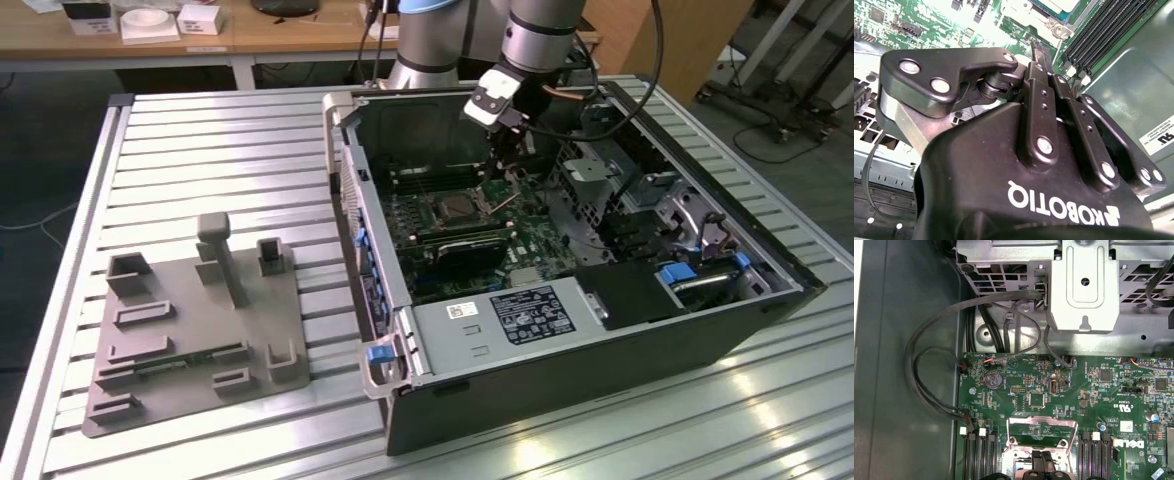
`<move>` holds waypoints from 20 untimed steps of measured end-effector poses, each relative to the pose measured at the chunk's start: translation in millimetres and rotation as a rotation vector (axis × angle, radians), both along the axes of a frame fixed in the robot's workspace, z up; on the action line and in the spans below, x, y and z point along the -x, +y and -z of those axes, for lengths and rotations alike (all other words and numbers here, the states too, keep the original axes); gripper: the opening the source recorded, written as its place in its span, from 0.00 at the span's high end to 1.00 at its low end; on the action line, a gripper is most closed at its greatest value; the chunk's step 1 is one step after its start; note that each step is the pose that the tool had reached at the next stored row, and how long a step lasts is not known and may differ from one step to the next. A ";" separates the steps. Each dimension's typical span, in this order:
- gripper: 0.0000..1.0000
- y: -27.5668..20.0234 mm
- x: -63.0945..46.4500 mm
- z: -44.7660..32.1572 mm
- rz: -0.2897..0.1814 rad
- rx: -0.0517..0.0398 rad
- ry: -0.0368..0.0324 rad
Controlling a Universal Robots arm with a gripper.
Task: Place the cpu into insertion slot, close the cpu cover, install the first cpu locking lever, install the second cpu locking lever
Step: 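Close the cpu cover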
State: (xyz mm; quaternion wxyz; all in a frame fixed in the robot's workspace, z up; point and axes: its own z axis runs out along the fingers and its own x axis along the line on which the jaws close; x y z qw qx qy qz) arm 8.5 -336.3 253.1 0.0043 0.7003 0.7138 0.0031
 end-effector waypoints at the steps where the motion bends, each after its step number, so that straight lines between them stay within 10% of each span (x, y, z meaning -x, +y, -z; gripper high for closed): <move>1: 0.90 0.0 0.0 0.0 0.000 0.0000 0.0000; 20: 0.90 0.0 -15.1 0.3 0.000 0.0002 0.0001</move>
